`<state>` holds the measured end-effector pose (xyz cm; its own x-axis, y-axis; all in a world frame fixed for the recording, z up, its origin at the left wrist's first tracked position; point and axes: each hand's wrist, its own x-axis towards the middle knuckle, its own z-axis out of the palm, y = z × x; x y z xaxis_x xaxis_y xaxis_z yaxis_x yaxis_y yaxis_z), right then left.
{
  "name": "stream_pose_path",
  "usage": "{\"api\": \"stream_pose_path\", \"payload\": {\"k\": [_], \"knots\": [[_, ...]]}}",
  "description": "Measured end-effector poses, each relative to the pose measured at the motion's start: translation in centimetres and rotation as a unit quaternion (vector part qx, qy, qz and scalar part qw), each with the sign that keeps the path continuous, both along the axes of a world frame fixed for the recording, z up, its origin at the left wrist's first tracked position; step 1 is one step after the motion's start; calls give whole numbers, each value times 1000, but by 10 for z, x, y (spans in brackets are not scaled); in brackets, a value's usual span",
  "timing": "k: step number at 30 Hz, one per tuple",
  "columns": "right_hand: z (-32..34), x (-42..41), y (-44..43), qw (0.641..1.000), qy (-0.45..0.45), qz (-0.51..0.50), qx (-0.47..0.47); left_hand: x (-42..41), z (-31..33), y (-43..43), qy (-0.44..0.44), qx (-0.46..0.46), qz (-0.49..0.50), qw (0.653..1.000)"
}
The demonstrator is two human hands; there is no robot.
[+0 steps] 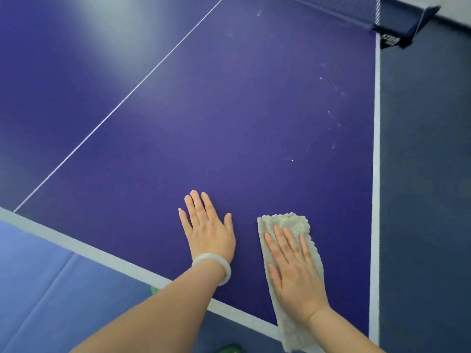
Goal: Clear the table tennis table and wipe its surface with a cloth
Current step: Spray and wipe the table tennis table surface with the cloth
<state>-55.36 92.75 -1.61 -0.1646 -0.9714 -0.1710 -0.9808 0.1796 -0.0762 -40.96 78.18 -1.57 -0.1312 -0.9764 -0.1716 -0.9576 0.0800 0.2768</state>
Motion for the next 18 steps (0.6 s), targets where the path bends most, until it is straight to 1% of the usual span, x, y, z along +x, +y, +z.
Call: {"api": "stream_pose_path", "payload": {"k": [3, 5, 8, 10, 12, 13, 14, 16, 18], "knots": [[2, -33, 31, 999, 11, 53, 0, -5, -5, 3, -37, -17, 8, 999], [2, -59, 38, 998, 21, 51, 2, -8, -7, 3, -51, -22, 11, 998], [0, -82, 26, 1000, 14, -16, 10, -10, -7, 3, -67, -20, 17, 997], [-2, -80, 7, 997, 11, -73, 2, -10, -7, 3, -76, -16, 17, 997], [-2, -68, -10, 995, 7, -94, -10, -11, -8, 2, -82, -16, 17, 996], [-1, -60, -16, 997, 3, -75, -15, -11, -8, 2, -85, -17, 18, 996], [0, -53, -18, 999, -2, -36, -16, -11, -9, 2, -87, -19, 18, 996], [0, -46, -13, 996, -7, 83, -15, -12, -10, 1, -89, -24, 17, 996], [-1, -58, 0, 982, -10, 188, -12, -12, -11, 1, -92, -29, 17, 995]]}}
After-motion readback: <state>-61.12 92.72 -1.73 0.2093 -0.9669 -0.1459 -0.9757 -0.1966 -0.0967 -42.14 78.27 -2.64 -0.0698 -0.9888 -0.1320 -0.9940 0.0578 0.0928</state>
